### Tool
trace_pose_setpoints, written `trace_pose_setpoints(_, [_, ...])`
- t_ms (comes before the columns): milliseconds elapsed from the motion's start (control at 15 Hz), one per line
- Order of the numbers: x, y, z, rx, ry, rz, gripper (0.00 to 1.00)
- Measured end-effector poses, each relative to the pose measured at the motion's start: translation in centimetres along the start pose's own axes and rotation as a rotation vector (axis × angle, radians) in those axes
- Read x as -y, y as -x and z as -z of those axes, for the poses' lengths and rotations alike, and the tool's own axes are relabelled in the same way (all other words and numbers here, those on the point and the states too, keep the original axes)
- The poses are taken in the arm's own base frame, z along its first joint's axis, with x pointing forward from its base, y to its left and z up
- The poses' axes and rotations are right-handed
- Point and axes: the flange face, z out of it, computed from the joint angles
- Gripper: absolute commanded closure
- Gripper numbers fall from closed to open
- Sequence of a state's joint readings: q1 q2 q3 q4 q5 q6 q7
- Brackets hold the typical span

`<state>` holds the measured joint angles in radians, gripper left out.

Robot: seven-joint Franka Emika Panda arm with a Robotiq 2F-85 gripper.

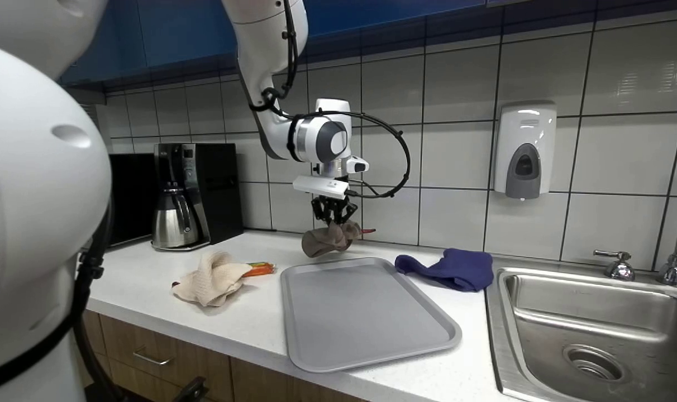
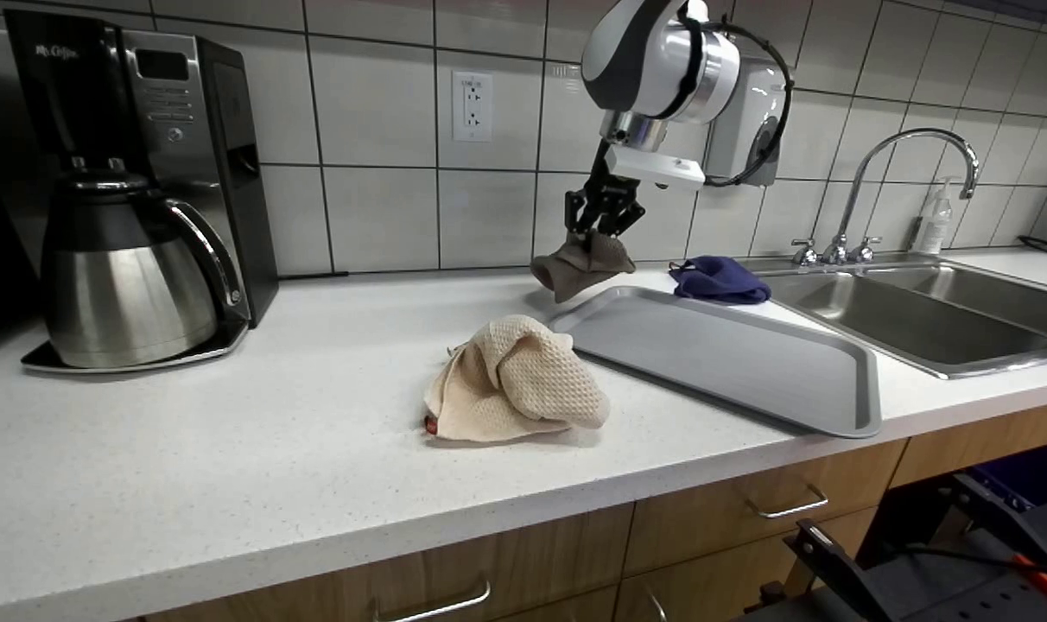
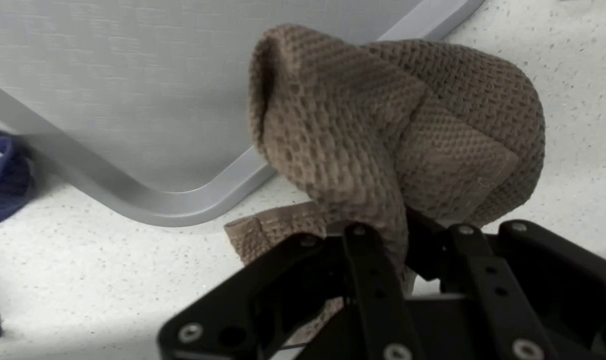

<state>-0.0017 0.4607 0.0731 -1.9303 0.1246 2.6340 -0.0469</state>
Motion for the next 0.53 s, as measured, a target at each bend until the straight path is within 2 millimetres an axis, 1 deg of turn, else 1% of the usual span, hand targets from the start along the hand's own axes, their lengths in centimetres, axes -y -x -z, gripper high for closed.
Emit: trace_pose_setpoints(533, [2.3,-1.6,-2.2,0.027,-0.009,0.044,0.97])
